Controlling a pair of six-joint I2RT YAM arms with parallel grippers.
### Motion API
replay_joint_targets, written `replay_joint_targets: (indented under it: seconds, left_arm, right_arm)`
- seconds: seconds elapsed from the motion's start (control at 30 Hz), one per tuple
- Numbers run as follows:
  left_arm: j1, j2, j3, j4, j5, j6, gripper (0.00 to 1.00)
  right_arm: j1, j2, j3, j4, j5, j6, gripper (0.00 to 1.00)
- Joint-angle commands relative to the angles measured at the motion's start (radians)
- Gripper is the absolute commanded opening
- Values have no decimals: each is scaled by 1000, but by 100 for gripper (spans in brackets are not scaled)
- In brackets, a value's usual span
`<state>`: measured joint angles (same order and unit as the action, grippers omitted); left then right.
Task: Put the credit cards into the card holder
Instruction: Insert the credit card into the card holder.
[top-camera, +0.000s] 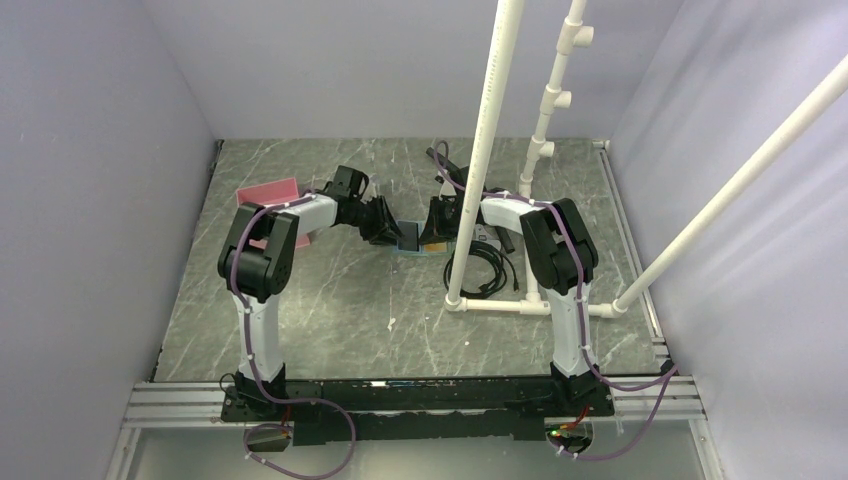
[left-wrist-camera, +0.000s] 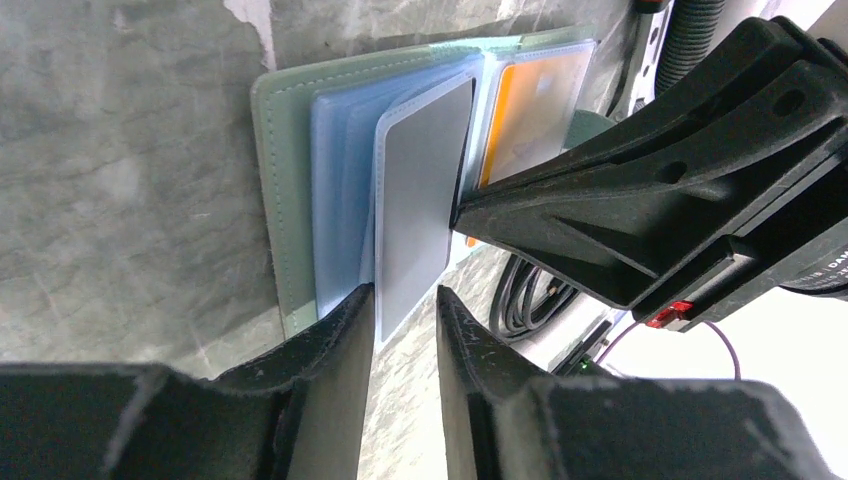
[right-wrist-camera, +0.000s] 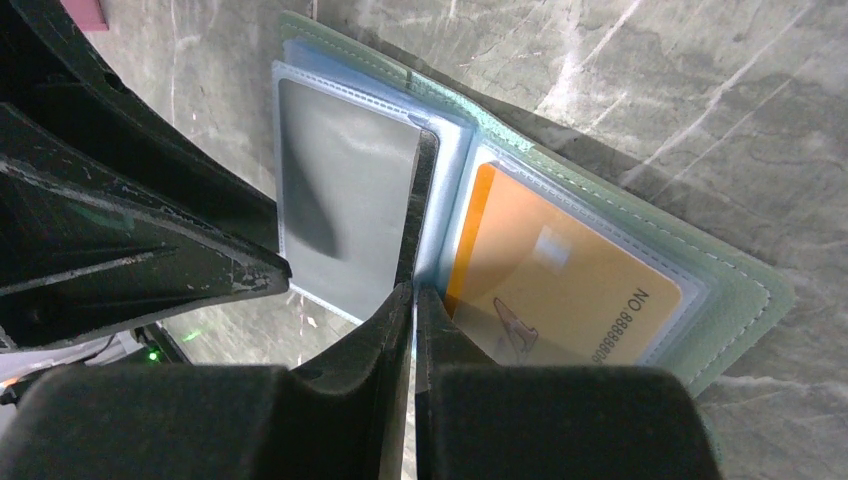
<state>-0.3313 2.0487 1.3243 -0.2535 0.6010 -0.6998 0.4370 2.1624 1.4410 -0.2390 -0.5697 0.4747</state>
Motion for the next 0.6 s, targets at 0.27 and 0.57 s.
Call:
replay_joint_targets:
  seconds: [0.27,0.57]
  left_arm:
    - [-59,-43,67,29,20,-10,34]
    - [-100,12,149,3,29,-8,37]
  right_arm:
    - [3,1,20,-4,-1,3,9]
    - [-44,-165,-23,-48,46,18,23]
